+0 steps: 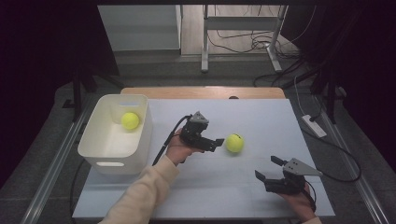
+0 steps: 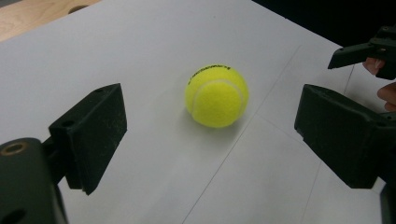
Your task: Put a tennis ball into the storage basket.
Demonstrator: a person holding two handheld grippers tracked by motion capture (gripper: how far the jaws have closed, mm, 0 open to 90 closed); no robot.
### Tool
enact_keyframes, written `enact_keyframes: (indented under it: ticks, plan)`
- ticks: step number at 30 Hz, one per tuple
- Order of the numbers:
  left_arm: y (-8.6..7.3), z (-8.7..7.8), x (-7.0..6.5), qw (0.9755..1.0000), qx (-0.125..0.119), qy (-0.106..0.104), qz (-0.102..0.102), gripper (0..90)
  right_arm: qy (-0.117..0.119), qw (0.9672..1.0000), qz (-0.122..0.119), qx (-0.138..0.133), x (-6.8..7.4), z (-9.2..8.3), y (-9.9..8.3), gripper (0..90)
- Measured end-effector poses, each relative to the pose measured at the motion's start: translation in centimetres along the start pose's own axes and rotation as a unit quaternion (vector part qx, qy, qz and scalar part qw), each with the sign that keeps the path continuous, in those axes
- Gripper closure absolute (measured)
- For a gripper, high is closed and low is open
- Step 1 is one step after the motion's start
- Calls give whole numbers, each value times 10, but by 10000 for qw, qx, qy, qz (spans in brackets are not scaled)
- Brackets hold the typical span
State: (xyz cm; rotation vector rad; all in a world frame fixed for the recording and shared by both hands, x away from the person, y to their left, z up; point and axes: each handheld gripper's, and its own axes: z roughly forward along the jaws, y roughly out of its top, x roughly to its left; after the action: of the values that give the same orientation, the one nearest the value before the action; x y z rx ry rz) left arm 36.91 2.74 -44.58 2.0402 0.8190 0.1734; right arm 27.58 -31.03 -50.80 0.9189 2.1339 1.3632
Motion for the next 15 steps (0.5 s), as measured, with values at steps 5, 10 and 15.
enact_keyframes:
  ticks: [5, 10, 15]
  plan:
    - [1, 6, -1, 10000, 32, -15, 0, 103, 11, 10000, 17, -28, 0, 0, 0, 131]
    - [3, 11, -1, 10000, 79, -29, 5, 103, 17, 10000, 14, -21, 0, 0, 0, 131]
    - [4, 15, -2, 10000, 90, -27, 5, 103, 5, 10000, 2, -2, 0, 0, 0, 131]
